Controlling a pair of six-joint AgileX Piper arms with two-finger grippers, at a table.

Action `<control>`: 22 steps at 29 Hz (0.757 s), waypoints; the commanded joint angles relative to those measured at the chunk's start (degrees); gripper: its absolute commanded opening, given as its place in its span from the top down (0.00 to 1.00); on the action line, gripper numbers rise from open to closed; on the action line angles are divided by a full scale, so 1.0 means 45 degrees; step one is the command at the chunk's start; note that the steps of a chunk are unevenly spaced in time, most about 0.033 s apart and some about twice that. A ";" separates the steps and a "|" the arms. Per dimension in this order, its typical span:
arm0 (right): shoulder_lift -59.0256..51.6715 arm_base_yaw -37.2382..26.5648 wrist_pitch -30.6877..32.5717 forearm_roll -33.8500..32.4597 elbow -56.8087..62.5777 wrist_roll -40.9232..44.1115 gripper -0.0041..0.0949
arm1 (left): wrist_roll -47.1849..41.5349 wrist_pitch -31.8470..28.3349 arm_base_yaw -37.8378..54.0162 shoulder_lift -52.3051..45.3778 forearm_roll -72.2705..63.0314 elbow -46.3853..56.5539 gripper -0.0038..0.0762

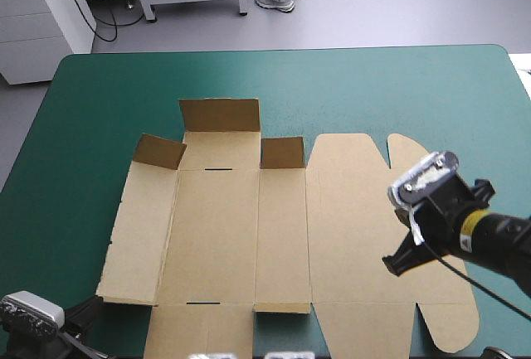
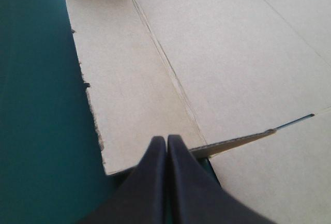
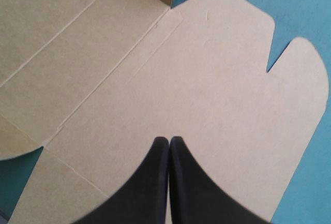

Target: Fold the box

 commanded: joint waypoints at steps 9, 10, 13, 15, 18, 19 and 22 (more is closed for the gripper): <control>-0.5717 -0.0069 -0.3436 -0.0258 0.6623 0.1941 0.97 | -0.0055 -0.0812 -0.0100 -0.0071 0.0004 -0.0275 0.92; -0.6135 -0.0069 -0.3544 -0.0235 0.6865 0.1970 0.97 | -0.0006 -0.0812 -0.0100 -0.0071 0.0004 -0.0275 0.89; -0.7217 -0.0069 -0.3810 -0.0149 0.7511 0.1982 0.97 | 0.0036 -0.0840 -0.0100 -0.0071 0.0004 -0.0275 0.75; -0.7706 -0.0069 -0.3861 -0.0118 0.7684 0.1982 0.97 | 0.0036 -0.0865 -0.0100 -0.0071 0.0004 -0.0275 0.62; -0.8223 -0.0069 -0.3882 -0.0060 0.7684 0.1982 0.97 | 0.0036 -0.0865 -0.0100 -0.0071 0.0004 -0.0275 0.47; -0.8314 -0.0069 -0.3882 -0.0060 0.7684 0.1982 0.97 | 0.0036 -0.0865 -0.0100 -0.0071 0.0004 -0.0275 0.44; -0.8325 -0.0069 -0.3882 -0.0082 0.7684 0.1982 0.97 | 0.0036 -0.0865 -0.0100 -0.0071 0.0004 -0.0275 0.44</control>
